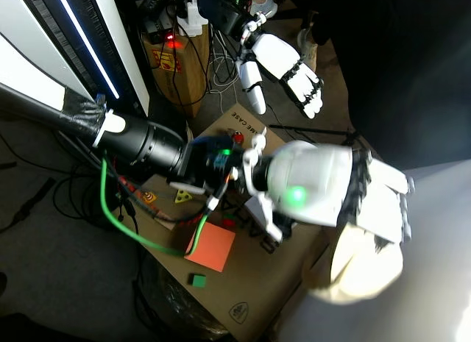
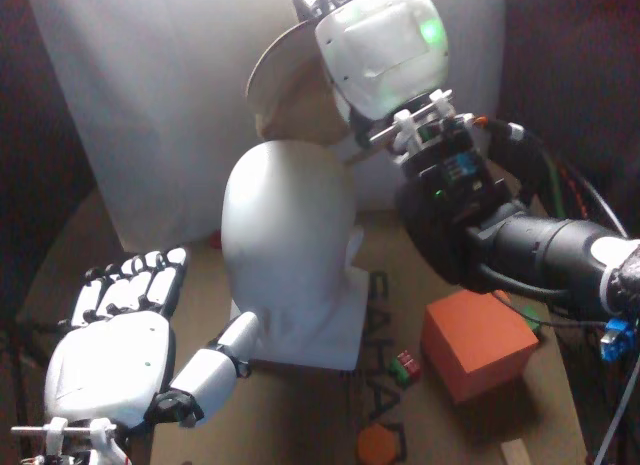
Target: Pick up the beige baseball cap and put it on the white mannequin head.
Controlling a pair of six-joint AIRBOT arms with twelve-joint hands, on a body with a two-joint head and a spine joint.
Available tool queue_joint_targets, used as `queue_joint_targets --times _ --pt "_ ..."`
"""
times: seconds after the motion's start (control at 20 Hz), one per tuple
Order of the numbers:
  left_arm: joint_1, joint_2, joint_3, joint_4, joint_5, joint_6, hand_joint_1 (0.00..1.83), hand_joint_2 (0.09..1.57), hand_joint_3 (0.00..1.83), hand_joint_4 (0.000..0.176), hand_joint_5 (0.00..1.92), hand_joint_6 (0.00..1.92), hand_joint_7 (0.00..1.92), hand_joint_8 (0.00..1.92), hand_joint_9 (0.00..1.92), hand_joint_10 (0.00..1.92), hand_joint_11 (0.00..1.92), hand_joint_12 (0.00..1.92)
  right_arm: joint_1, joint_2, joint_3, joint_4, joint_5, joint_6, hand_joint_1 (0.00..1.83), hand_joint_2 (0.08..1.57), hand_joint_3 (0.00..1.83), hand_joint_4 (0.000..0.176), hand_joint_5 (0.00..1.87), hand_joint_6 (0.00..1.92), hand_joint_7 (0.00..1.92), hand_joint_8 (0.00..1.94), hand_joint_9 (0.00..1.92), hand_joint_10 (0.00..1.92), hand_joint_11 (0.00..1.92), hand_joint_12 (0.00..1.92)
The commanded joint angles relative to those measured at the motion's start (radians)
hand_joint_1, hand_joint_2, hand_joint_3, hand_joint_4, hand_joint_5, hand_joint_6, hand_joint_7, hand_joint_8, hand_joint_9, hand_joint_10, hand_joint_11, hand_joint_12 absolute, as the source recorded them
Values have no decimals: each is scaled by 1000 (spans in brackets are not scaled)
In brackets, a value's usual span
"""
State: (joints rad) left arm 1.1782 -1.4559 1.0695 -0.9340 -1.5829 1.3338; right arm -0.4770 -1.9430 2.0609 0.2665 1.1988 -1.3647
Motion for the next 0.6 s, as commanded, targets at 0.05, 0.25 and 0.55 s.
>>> queue_joint_targets --times 0.05,0.25,0.55 --pt "5 0 -8 66 -144 -10 0 1165 0 0 203 1 207 2 190 4 0 714 0 6 -36 -22 136 -30 1342 1213 0 0 640 1431 936 1060 703 1429 638 1126" --pt "5 -3 -16 83 -148 -12 0 1166 0 0 203 1 204 0 193 4 0 711 -31 50 -170 -42 151 -76 1343 1210 0 0 655 1424 938 1056 701 1421 646 1125" --pt "4 -4 -19 117 -174 -12 0 1166 0 0 205 1 218 6 233 15 8 717 -97 118 -372 -53 185 -142 1343 1208 0 0 659 1422 941 1048 706 1415 649 1125"
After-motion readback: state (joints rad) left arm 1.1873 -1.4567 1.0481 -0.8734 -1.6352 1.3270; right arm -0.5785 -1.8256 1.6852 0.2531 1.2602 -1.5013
